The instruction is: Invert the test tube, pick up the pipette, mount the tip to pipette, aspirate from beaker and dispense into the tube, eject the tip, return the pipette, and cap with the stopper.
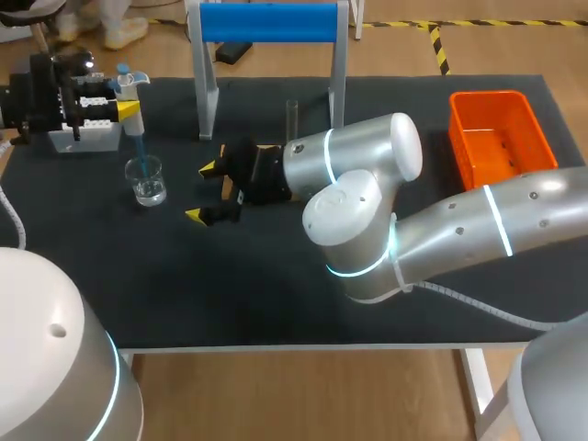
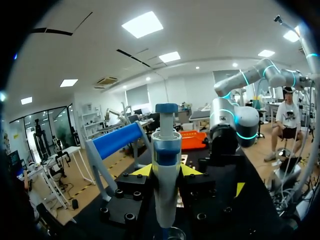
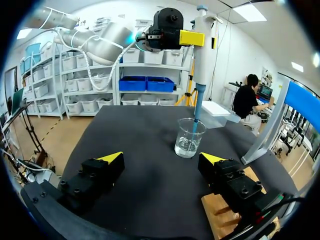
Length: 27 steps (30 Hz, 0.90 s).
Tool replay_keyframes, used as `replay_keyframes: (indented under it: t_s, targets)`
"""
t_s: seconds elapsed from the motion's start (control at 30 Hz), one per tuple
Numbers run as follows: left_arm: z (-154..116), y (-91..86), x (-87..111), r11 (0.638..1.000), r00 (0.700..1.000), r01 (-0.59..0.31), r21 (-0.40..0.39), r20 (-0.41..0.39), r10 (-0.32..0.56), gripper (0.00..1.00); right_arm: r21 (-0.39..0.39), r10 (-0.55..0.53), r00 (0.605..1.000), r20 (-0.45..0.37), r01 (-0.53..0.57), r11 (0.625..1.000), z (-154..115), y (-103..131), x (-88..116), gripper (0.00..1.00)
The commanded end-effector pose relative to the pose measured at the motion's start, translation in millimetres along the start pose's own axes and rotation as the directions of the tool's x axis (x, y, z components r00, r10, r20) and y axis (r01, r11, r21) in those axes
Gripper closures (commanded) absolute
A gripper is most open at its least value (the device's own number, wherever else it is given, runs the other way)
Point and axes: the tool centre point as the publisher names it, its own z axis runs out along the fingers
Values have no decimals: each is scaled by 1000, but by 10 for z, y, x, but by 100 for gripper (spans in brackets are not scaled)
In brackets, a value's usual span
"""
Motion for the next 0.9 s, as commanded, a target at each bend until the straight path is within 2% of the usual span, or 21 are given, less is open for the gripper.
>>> replay_keyframes:
  t_s: [0.03, 0.43, 0.9]
  targets:
    - [12, 42, -1, 1000, 1000, -2, 1, 2, 2, 100, -4, 0, 1000, -1, 0, 1000, 3, -11, -3, 0]
    - [17, 132, 6, 1000, 1000, 8, -3, 5, -8, 100, -4, 0, 1000, -1, 0, 1000, 3, -11, -3, 0]
    - [-31, 76, 4, 1000, 1000, -5, -7, 16, 5, 100, -4, 0, 1000, -1, 0, 1000, 3, -11, -3, 0]
